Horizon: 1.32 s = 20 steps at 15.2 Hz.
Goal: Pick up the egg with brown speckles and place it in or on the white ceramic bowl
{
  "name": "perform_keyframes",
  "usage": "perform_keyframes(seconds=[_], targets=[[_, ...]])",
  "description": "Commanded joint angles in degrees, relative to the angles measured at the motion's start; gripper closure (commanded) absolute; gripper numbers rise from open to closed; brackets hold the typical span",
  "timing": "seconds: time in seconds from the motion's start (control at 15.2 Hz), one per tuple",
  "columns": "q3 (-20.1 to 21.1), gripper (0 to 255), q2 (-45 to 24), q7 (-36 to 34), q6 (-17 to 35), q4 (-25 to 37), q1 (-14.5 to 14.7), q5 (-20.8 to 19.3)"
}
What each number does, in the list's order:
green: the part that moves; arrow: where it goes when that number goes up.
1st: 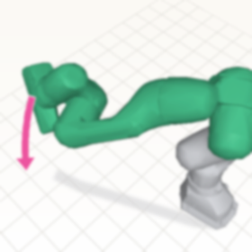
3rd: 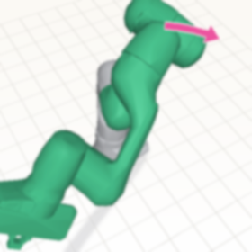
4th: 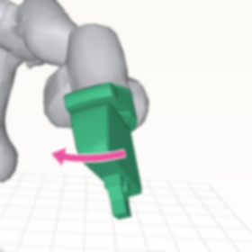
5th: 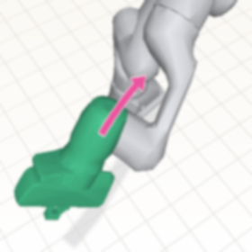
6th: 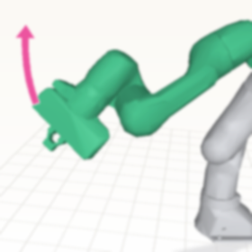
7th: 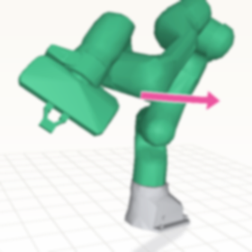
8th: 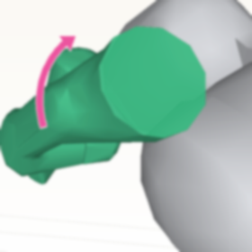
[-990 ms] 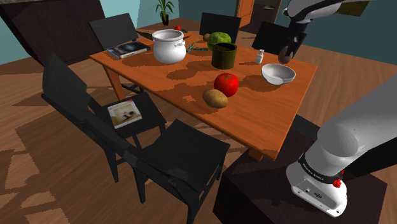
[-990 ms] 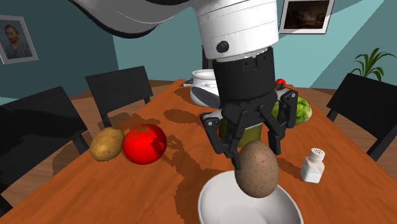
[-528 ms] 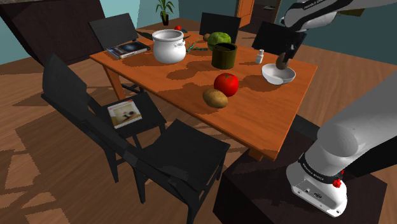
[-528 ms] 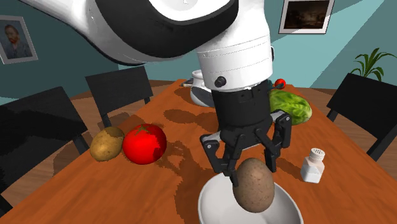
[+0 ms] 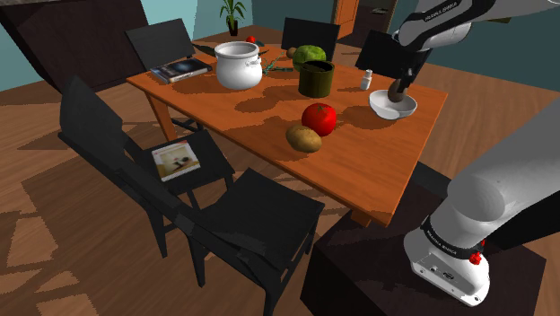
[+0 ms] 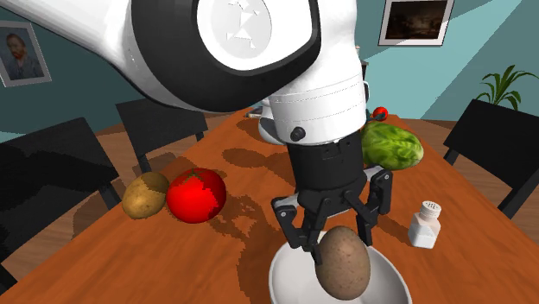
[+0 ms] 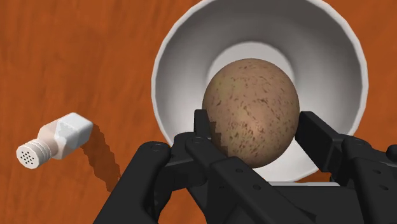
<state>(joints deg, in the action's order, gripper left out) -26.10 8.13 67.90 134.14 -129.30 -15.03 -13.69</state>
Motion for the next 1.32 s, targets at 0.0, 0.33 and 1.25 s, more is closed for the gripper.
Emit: perform_keyframes(seconds=[0.0, 0.33, 1.25], targets=[[0.0, 255, 0.0, 0.0, 0.04, 0.0, 0.0, 0.0], [0.0, 0, 0.01, 0.0, 0.04, -0.01, 0.0, 0.0], [1.52, 0, 4.74, -1.07, -7.4, 2.72, 0.2, -1.27]])
